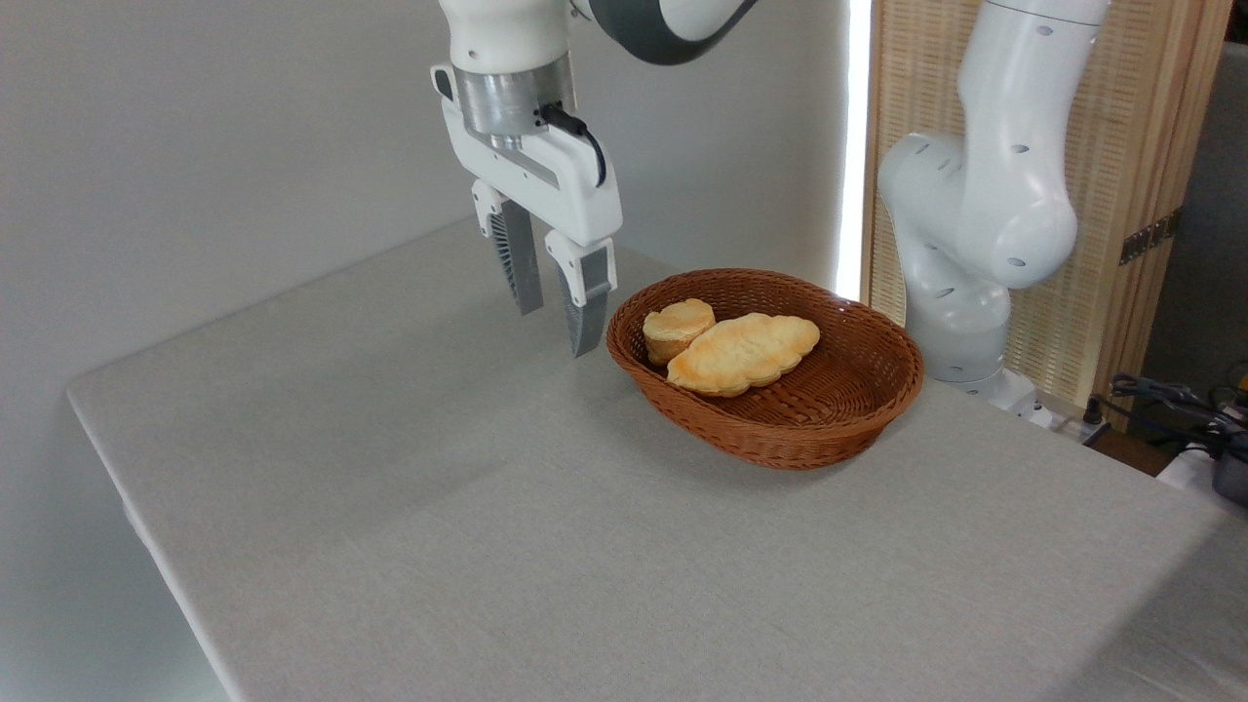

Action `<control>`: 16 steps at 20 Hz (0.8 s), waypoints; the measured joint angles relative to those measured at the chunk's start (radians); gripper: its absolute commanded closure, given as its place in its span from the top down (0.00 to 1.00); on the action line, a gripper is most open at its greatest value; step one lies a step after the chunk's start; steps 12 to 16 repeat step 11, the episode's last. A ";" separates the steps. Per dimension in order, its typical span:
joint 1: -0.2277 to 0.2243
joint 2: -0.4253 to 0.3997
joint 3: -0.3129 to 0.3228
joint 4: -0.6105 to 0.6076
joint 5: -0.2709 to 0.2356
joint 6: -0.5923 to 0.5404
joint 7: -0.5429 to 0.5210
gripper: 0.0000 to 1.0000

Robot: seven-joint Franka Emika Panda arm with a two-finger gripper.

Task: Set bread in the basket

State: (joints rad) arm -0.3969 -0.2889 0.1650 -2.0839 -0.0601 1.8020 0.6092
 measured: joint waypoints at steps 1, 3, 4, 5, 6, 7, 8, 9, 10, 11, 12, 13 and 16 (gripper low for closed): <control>0.002 0.007 0.003 0.020 0.009 0.007 0.010 1.00; 0.004 0.032 0.015 0.062 0.017 0.026 0.014 1.00; 0.005 0.049 0.024 0.084 0.019 0.037 0.014 1.00; 0.006 0.069 0.031 0.105 0.019 0.049 0.015 1.00; 0.007 0.087 0.035 0.123 0.019 0.060 0.015 1.00; 0.007 0.105 0.037 0.140 0.019 0.070 0.015 1.00; 0.007 0.121 0.038 0.158 0.019 0.079 0.015 1.00; 0.007 0.137 0.038 0.174 0.019 0.086 0.015 1.00; 0.007 0.154 0.038 0.189 0.019 0.096 0.015 1.00; 0.007 0.168 0.038 0.199 0.019 0.107 0.015 1.00; 0.007 0.168 0.038 0.199 0.019 0.107 0.015 1.00; 0.007 0.168 0.038 0.199 0.019 0.107 0.015 1.00; 0.007 0.168 0.038 0.199 0.019 0.107 0.015 1.00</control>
